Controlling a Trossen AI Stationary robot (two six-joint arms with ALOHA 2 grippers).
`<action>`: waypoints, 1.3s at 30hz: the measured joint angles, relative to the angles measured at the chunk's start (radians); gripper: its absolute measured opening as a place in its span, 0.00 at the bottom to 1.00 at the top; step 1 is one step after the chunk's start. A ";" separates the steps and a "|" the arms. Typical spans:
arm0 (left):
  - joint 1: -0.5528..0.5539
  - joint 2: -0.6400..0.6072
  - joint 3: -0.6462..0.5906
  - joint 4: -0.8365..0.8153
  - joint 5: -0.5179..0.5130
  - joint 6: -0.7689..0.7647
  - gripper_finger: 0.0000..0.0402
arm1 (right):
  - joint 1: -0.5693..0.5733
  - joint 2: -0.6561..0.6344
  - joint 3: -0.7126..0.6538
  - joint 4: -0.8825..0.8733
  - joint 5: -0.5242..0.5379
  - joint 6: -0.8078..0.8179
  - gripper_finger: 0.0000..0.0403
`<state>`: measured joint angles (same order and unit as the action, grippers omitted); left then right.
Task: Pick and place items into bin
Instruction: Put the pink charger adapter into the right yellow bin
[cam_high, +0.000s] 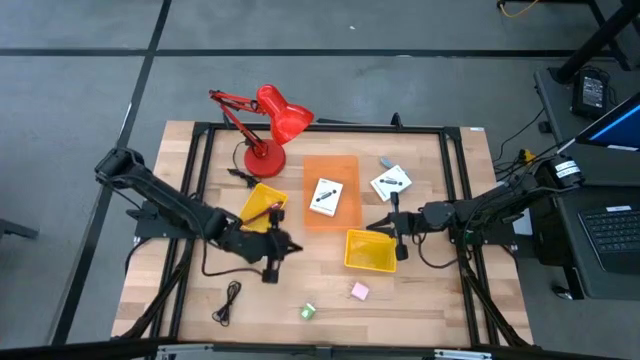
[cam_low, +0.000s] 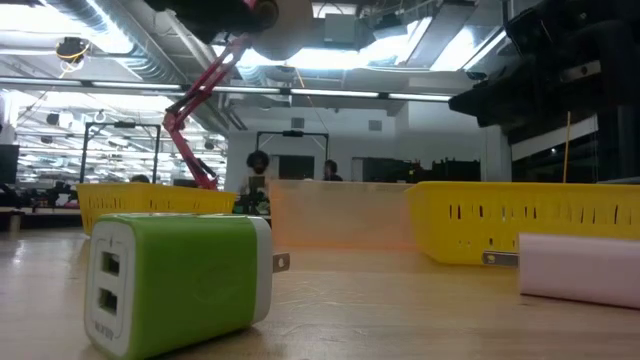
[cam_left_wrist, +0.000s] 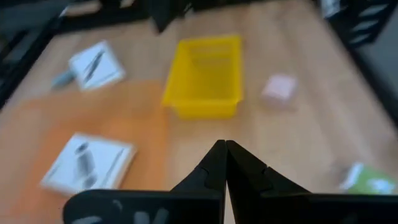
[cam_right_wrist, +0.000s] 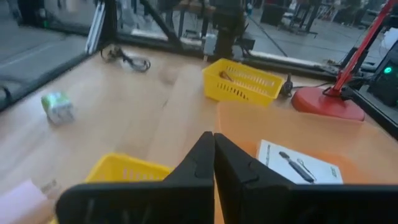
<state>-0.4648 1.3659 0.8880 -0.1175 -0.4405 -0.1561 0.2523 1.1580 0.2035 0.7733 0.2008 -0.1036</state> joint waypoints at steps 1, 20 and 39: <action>-0.009 0.000 -0.027 0.062 0.008 0.010 0.00 | 0.000 0.000 0.000 0.005 0.000 0.024 0.00; -0.090 0.001 -0.295 0.532 0.027 0.123 0.00 | 0.010 0.000 0.015 -0.001 -0.034 0.180 0.00; -0.057 0.001 -0.304 0.583 0.085 0.210 0.01 | 0.402 0.090 0.557 -0.907 0.276 0.476 0.00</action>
<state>-0.5217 1.3666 0.5837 0.4651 -0.3553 0.0534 0.6540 1.2483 0.7605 -0.1340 0.4765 0.3723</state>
